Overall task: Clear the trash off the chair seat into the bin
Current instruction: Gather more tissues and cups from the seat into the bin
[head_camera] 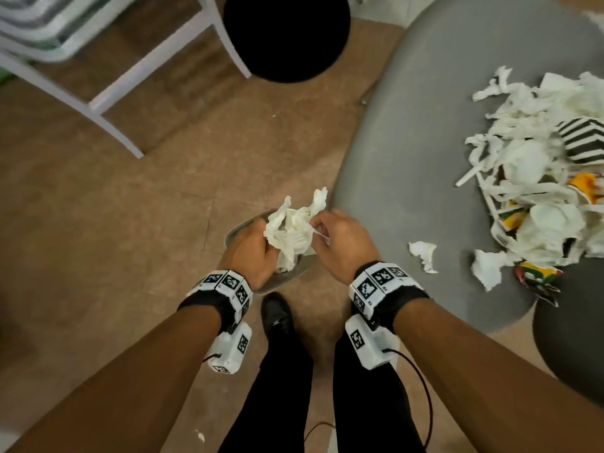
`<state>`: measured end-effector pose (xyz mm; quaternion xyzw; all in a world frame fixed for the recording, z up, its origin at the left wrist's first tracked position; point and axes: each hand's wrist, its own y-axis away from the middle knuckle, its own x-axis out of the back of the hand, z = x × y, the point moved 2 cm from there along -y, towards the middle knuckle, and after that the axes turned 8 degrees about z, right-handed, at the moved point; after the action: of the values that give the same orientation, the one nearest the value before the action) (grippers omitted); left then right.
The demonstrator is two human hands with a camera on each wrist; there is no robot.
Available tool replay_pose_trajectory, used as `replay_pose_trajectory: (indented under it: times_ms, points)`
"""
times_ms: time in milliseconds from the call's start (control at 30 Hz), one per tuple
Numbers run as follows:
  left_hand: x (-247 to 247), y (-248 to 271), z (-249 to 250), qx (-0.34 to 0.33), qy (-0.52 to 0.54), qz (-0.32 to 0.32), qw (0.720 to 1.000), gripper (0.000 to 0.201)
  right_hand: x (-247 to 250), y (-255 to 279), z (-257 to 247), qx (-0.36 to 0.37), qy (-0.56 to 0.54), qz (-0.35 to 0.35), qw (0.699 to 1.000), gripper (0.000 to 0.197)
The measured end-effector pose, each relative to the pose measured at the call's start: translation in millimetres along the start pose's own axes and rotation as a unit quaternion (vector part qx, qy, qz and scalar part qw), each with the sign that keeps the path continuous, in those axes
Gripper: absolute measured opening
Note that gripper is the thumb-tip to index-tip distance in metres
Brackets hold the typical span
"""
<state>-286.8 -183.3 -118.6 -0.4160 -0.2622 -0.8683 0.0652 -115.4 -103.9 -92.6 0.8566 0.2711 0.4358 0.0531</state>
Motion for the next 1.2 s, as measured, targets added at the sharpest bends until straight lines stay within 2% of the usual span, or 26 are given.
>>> replay_pose_trajectory:
  times_ms: [133, 267, 333, 467, 533, 633, 700, 767, 800, 900, 933, 1033, 1100, 1200]
  points:
    - [-8, 9, -61, 0.049, 0.003, -0.016, 0.999, 0.030, -63, -11, -10, -0.030, 0.048, -0.065, 0.996, 0.025]
    - [-13, 18, -95, 0.088, 0.020, -0.027, 0.996, 0.027, -114, -20, -6, -0.079, 0.079, -0.142, 0.984, 0.054]
    - [-17, 17, -103, 0.095, 0.020, -0.033, 0.995, 0.029, -125, -21, -2, -0.088, 0.086, -0.141, 0.982, 0.056]
    - [-39, -2, -109, 0.107, -0.010, -0.068, 0.992, 0.029, -126, -18, 5, -0.095, 0.061, -0.130, 0.985, 0.047]
    - [-53, -12, -107, 0.119, -0.031, -0.089, 0.988, 0.040, -121, -15, 9, -0.095, 0.051, -0.137, 0.985, 0.048]
    - [-64, -22, -96, 0.135, -0.045, -0.108, 0.984, 0.077, -109, -9, 13, -0.084, 0.039, -0.139, 0.986, 0.051]
    - [-65, -25, -87, 0.140, -0.053, -0.120, 0.981, 0.086, -99, -5, 12, -0.062, 0.028, -0.131, 0.989, 0.053]
    - [-60, -28, -77, 0.132, -0.065, -0.127, 0.981, 0.079, -86, -5, 11, -0.041, 0.021, -0.113, 0.993, 0.057]
    - [-56, -29, -72, 0.121, -0.073, -0.119, 0.983, 0.070, -79, -5, 9, -0.035, 0.008, -0.100, 0.994, 0.057]
    - [-37, -30, -48, 0.055, -0.119, -0.076, 0.988, 0.026, -48, -4, 3, -0.025, -0.054, -0.054, 0.997, 0.049]
    - [-30, -30, -38, 0.038, -0.128, -0.059, 0.989, 0.018, -35, -3, 3, -0.025, -0.077, -0.042, 0.996, 0.047]
    - [-15, -28, 6, 0.004, -0.097, -0.023, 0.995, 0.010, 14, 3, 13, -0.033, -0.115, -0.002, 0.993, 0.041]
    - [-18, -29, 47, -0.045, -0.077, -0.016, 0.996, 0.007, 51, 8, 29, -0.035, -0.129, 0.041, 0.990, 0.037]
    - [-37, -27, 120, -0.133, -0.060, -0.011, 0.989, 0.021, 103, 19, 73, -0.075, -0.122, 0.097, 0.985, 0.031]
